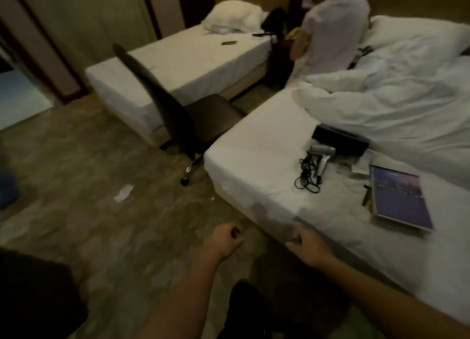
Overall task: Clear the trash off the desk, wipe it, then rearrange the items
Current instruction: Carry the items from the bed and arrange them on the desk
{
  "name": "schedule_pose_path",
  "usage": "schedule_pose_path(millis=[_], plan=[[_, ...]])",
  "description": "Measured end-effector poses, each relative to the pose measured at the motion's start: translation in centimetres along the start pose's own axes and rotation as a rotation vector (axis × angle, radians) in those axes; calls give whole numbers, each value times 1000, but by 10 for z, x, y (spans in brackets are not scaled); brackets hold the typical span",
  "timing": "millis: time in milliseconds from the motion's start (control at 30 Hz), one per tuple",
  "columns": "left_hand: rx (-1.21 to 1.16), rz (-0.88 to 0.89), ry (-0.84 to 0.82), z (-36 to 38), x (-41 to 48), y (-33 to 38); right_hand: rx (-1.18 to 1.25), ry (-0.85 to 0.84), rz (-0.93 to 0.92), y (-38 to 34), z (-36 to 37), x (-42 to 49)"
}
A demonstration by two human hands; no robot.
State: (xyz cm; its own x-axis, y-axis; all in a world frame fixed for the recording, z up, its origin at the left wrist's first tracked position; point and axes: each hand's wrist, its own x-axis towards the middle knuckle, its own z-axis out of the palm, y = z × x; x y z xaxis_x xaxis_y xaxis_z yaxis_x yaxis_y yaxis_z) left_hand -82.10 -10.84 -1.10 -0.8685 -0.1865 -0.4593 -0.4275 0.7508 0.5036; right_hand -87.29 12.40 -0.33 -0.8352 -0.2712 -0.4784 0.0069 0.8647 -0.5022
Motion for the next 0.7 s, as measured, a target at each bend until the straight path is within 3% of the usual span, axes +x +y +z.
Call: schedule_pose_path(millis=[233,467,700], plan=[[151,190,-112,-42,140,41,186,176,285,8,-41,63],[286,330,-293,-6,223,122,407,296,554,56,-68,79],[300,249,-295,46,289,182,515,262,637,123,-98,140]])
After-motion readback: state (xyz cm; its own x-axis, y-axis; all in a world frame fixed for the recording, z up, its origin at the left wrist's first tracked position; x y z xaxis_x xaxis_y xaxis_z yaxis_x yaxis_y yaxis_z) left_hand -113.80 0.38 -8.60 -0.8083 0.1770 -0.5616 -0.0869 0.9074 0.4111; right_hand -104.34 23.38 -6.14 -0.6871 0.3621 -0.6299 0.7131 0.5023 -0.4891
